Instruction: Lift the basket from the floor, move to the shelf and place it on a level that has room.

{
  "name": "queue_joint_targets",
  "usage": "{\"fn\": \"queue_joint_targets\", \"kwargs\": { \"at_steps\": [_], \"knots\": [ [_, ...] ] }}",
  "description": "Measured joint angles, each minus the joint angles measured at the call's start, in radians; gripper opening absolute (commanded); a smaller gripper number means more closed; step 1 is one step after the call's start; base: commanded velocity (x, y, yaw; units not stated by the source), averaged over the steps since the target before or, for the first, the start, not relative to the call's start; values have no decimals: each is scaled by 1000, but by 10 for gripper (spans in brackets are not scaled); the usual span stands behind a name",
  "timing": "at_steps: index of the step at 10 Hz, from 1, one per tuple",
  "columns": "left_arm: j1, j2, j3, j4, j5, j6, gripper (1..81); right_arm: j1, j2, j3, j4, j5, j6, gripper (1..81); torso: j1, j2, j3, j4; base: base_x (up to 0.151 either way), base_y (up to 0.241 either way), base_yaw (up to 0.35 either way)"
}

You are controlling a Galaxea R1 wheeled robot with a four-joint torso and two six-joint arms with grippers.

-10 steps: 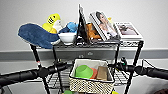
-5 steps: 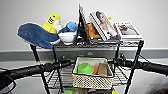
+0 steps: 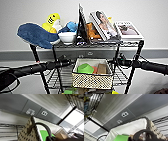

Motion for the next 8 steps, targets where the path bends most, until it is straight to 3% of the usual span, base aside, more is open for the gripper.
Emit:
{"fn": "queue_joint_targets", "kwargs": {
  "at_steps": [5, 6, 7, 8],
  "knots": [
    [7, -7, -28, 0, 28, -3, 10, -17, 23, -26, 0, 29, 0, 10, 0, 0, 0, 0, 0, 0, 0],
    [7, -6, -29, 2, 29, 0, 811, -17, 26, -26, 0, 30, 0, 10, 0, 0, 0, 0, 0, 0, 0],
    [3, -8, -33, 5, 27, -2, 811, -17, 28, -26, 1, 29, 2, 811, 0, 0, 0, 0, 0, 0, 0],
    [-2, -18, -33, 6, 27, 2, 811, -16, 26, -25, -2, 35, -13, 811, 0, 0, 0, 0, 0, 0, 0]
  ]
}}
